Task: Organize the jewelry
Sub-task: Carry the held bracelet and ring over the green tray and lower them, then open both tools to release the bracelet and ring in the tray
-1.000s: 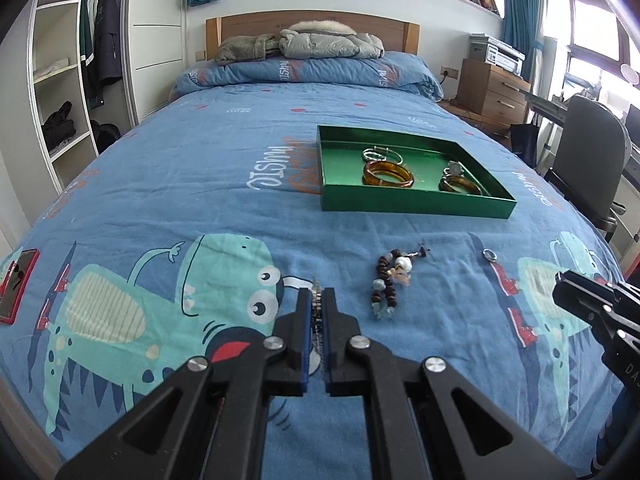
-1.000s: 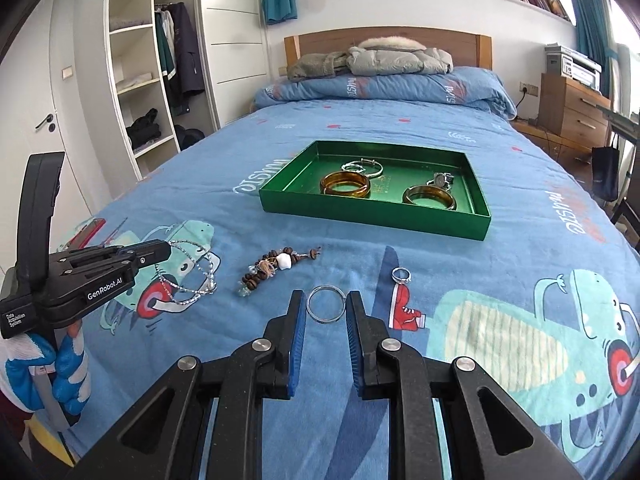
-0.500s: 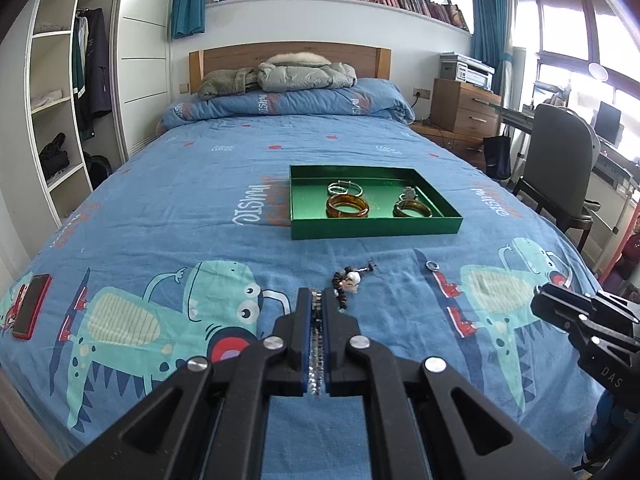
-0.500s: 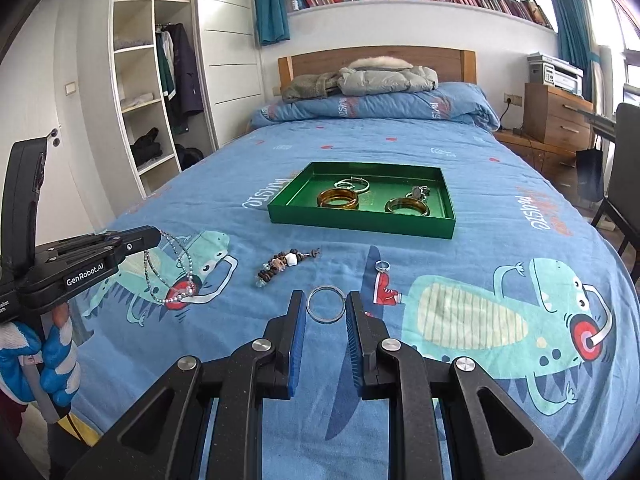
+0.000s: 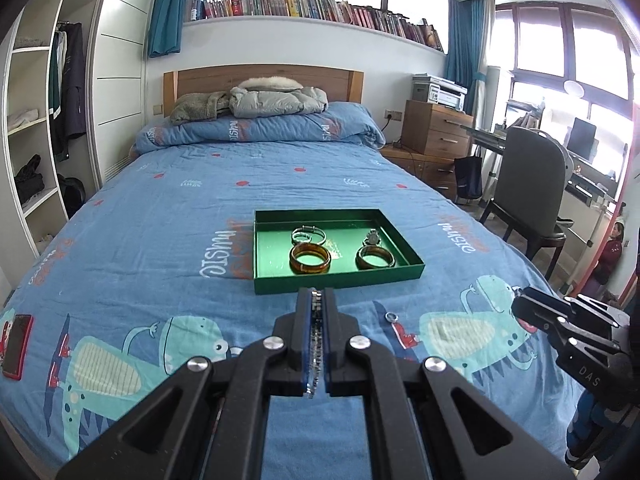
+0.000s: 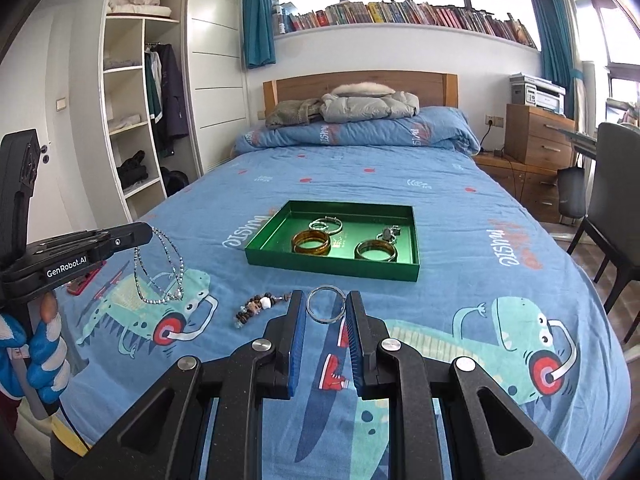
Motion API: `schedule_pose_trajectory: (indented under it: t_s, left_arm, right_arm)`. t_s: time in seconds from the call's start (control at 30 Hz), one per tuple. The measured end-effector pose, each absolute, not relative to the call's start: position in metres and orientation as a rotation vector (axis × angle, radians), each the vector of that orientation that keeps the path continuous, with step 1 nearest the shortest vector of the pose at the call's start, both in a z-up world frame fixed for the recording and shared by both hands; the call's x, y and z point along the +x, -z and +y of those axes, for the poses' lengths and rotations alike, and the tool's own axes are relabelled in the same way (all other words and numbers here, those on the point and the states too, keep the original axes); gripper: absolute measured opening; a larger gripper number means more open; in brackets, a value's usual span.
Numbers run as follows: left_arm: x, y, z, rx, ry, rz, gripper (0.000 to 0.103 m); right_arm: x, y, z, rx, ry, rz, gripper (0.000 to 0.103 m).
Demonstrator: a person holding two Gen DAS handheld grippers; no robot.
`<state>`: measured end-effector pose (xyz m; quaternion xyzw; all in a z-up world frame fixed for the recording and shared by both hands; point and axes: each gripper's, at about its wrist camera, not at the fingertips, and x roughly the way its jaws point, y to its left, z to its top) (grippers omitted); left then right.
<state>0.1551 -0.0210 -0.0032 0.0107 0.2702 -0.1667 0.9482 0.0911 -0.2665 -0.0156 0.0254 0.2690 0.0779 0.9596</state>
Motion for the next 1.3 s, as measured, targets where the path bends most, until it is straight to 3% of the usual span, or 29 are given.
schedule_pose_trajectory:
  t_s: [0.3, 0.5, 0.93, 1.3]
  left_arm:
    - [0.236, -0.017, -0.035, 0.039, 0.329, 0.541, 0.004]
    - [0.313, -0.003, -0.049, 0.040, 0.298, 0.580, 0.004]
    - [0.448, 0.096, -0.085, 0.080, 0.242, 0.748, 0.004]
    - [0.488, 0.145, -0.083, 0.070, 0.182, 0.843, 0.004]
  right_arm:
    - [0.163, -0.011, -0.284, 0.074, -0.154, 0.513, 0.020]
    - [0.235, -0.009, -0.300, 0.102, -0.135, 0.520, 0.020]
    - [0.366, 0.097, -0.317, 0.151, -0.118, 0.736, 0.020]
    - [0.397, 0.144, -0.312, 0.114, -0.148, 0.859, 0.020]
